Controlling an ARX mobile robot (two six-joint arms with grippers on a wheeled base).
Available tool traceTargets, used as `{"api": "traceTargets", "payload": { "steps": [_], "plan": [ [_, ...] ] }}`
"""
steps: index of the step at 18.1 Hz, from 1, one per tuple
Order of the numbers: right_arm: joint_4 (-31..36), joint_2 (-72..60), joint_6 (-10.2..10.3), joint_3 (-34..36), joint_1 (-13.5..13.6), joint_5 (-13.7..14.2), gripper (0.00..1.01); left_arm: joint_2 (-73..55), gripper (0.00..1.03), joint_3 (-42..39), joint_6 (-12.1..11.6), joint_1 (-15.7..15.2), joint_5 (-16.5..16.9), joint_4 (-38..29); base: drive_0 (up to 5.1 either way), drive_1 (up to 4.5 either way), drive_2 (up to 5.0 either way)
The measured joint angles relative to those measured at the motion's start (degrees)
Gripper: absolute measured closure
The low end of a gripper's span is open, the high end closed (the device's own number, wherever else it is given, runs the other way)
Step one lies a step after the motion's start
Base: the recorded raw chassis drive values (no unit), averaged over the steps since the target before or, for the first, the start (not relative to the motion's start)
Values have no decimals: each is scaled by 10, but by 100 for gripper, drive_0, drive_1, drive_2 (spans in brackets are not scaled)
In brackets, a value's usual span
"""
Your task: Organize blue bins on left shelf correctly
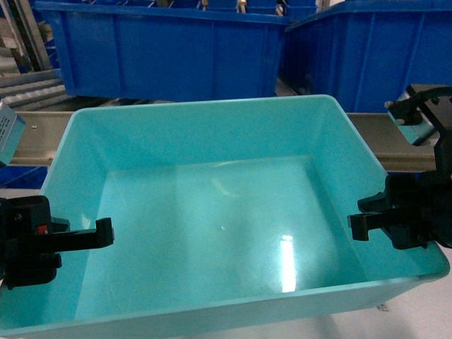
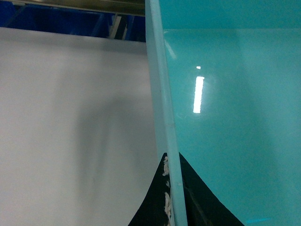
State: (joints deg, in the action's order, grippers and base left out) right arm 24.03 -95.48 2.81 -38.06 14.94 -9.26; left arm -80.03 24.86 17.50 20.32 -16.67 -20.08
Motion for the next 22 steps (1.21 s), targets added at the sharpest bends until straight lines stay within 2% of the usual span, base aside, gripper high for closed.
{"api": "traceTargets", "payload": {
  "steps": [11, 22],
  "plan": [
    [0, 0, 2, 0, 0, 0, 99, 0, 101, 0, 0, 0, 1, 0, 0, 0, 0],
    [-1, 0, 2, 0, 1, 0, 99, 0, 101, 0, 0, 0, 1, 1, -396, -27, 451]
  ]
}}
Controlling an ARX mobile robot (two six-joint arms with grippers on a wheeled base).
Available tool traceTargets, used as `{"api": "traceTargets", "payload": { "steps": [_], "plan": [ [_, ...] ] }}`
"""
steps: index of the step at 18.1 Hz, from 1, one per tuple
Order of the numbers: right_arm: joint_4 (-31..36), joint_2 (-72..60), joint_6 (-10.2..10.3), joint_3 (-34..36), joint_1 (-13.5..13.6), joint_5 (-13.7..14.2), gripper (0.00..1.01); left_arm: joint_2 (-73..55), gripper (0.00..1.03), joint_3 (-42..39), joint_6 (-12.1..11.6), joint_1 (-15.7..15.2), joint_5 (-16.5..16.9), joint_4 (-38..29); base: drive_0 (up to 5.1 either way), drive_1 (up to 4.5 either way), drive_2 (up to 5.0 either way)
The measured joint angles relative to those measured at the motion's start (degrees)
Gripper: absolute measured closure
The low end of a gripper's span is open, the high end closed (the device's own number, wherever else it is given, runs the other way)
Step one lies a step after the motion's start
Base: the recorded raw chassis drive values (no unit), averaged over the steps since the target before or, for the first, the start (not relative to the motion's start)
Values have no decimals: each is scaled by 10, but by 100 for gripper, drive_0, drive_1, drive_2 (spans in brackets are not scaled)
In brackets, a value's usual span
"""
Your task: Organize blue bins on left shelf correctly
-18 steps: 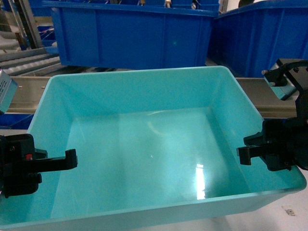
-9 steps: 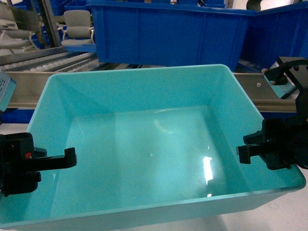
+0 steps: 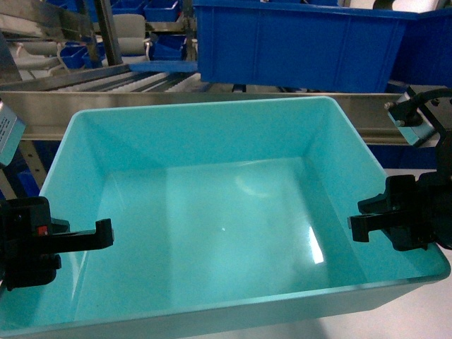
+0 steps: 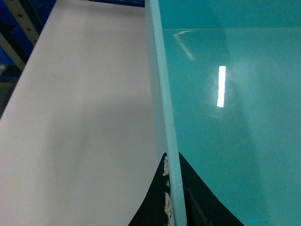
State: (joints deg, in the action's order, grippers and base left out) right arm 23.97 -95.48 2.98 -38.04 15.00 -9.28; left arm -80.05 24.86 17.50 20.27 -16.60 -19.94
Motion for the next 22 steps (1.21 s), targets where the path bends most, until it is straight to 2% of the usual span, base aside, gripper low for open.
{"api": "traceTargets", "payload": {
  "steps": [22],
  "plan": [
    [1, 0, 0, 0, 0, 0, 99, 0, 101, 0, 0, 0, 0, -1, -487, 258, 258]
  ]
}}
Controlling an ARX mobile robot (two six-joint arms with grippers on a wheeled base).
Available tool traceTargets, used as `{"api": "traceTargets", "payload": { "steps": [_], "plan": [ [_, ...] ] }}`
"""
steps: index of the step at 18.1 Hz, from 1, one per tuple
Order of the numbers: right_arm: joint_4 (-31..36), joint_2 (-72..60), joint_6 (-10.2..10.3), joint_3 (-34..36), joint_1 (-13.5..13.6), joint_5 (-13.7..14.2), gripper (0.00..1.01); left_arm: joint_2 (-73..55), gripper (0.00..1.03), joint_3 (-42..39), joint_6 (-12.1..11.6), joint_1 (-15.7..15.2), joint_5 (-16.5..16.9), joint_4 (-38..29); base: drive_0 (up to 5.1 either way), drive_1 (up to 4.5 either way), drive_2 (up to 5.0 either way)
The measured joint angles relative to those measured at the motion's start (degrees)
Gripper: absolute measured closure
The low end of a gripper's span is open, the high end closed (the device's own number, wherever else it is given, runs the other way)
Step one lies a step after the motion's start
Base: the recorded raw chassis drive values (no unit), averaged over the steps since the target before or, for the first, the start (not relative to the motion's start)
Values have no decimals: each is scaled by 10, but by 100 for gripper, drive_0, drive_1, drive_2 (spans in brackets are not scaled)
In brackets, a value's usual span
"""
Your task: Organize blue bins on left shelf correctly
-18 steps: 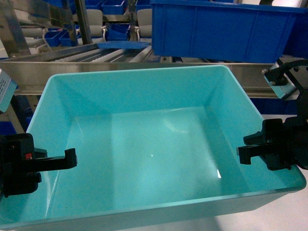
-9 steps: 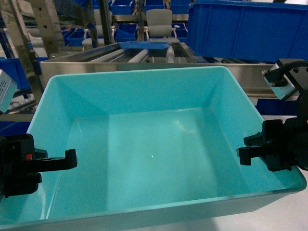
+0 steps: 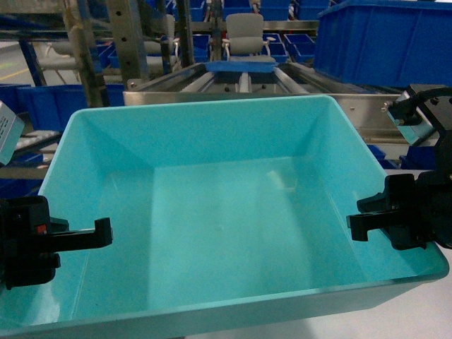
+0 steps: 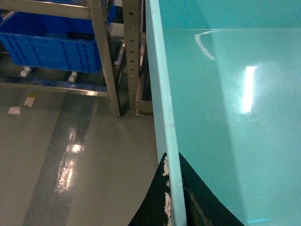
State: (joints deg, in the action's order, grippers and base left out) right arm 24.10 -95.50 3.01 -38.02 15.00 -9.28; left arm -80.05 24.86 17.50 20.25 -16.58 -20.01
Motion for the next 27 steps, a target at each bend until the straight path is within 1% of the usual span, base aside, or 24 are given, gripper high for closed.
{"api": "traceTargets", "payload": {
  "steps": [23, 27],
  "plan": [
    [-1, 0, 0, 0, 0, 0, 99, 0, 101, 0, 0, 0, 0, 0, -490, 255, 255],
    [0, 0, 0, 0, 0, 0, 99, 0, 101, 0, 0, 0, 0, -2, -471, 382, 76]
  ]
}}
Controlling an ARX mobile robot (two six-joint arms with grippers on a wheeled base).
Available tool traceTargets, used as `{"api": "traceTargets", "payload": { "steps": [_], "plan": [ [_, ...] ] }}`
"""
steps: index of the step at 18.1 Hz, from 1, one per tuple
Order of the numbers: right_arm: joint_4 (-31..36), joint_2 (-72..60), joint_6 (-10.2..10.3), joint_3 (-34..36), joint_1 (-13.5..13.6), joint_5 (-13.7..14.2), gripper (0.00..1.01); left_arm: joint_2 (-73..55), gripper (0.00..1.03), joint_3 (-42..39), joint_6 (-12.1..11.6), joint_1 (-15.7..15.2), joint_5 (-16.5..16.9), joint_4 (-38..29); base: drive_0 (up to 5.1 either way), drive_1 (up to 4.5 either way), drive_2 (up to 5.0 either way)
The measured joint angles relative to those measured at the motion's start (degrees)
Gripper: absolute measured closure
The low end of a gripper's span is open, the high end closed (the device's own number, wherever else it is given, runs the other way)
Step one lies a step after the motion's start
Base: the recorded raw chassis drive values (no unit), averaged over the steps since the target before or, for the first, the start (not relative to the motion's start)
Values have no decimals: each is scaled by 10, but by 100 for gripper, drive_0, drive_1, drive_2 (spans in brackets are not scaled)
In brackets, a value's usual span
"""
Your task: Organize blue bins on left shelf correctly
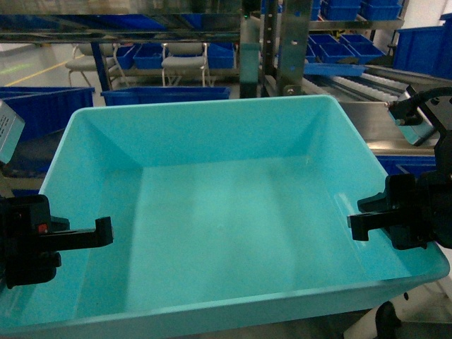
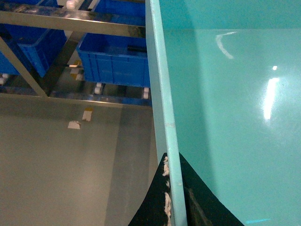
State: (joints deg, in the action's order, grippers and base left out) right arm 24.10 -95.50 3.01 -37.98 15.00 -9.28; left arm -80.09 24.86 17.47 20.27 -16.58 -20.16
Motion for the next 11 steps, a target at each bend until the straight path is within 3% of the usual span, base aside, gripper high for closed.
{"api": "traceTargets", "payload": {
  "steps": [11],
  "plan": [
    [-1, 0, 0, 0, 0, 0, 99, 0, 101, 0, 0, 0, 0, 2, -471, 382, 76]
  ]
}}
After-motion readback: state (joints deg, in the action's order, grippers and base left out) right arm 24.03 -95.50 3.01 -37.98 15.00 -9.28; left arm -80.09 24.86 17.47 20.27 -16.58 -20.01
